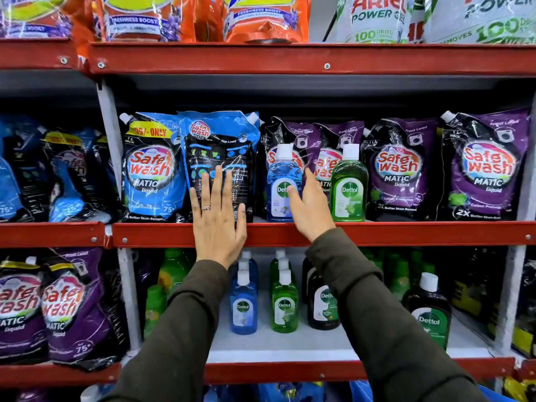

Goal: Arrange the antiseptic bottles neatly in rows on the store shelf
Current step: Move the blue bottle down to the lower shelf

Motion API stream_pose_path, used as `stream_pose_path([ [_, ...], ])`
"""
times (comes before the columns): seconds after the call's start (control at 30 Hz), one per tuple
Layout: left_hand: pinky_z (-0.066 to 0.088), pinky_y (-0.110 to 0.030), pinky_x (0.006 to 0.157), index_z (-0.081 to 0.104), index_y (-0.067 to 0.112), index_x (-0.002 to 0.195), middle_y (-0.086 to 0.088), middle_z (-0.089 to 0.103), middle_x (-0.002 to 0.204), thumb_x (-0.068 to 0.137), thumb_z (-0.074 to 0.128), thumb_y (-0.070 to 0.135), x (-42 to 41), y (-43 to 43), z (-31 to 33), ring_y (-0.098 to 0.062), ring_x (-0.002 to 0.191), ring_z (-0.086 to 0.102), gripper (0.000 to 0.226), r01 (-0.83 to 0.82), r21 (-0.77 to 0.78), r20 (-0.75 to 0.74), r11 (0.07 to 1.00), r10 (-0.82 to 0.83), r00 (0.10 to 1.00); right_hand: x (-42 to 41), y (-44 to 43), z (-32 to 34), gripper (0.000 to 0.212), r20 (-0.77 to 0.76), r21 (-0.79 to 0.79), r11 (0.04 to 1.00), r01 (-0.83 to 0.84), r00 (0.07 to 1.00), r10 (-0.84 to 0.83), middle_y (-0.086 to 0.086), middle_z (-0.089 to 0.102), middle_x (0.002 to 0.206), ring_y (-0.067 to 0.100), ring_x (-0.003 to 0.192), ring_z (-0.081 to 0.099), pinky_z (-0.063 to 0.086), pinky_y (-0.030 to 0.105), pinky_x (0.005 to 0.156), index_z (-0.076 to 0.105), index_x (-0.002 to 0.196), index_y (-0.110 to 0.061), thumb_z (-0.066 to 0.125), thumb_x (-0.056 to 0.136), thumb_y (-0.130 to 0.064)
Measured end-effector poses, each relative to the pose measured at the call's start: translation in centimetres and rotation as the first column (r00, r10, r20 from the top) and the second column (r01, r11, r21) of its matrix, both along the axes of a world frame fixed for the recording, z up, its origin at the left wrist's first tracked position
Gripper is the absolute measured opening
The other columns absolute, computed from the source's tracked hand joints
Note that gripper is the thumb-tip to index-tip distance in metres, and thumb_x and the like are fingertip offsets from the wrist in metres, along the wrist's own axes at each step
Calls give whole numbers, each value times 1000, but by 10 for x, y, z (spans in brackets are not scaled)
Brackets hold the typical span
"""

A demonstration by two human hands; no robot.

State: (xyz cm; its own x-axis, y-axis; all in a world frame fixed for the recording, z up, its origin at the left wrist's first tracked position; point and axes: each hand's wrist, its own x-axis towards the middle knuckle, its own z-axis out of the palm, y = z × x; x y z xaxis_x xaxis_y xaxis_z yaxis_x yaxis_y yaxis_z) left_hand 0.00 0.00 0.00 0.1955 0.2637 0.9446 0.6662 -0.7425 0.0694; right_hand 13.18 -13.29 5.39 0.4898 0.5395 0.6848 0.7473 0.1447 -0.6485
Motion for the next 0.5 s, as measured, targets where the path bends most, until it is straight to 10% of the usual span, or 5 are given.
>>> stream_pose_path([
  [0.13, 5, -56, 127, 1, 20, 161, -6, 1, 172, 101, 28, 41, 2, 7, -5, -26, 158, -4, 69, -19, 13, -7, 1000, 19, 1000, 12, 10, 9, 44, -181, -105, 988, -110, 979, 90, 13, 58, 132, 12, 85, 57, 46, 19, 81, 38, 143, -10, 43, 101, -23],
  [0.27, 6, -54, 127, 1, 20, 161, -6, 3, 171, 101, 29, 40, 4, 14, -7, -26, 158, -3, 69, -27, 34, 1, 999, 27, 1000, 17, 16, 11, 41, -286, -72, 988, -139, 952, 113, 13, 59, 131, 30, 118, 59, 47, 48, 105, 45, 137, -8, 51, 97, -18],
  [0.5, 5, -54, 128, 2, 19, 161, -6, 4, 171, 101, 28, 39, 5, 14, -8, -27, 158, -2, 68, -35, 44, -2, 998, 35, 999, 13, 16, 15, 52, -333, 19, 986, -168, 928, 165, 14, 51, 145, 30, 131, 52, 42, 50, 111, 40, 144, -8, 56, 96, -18],
])
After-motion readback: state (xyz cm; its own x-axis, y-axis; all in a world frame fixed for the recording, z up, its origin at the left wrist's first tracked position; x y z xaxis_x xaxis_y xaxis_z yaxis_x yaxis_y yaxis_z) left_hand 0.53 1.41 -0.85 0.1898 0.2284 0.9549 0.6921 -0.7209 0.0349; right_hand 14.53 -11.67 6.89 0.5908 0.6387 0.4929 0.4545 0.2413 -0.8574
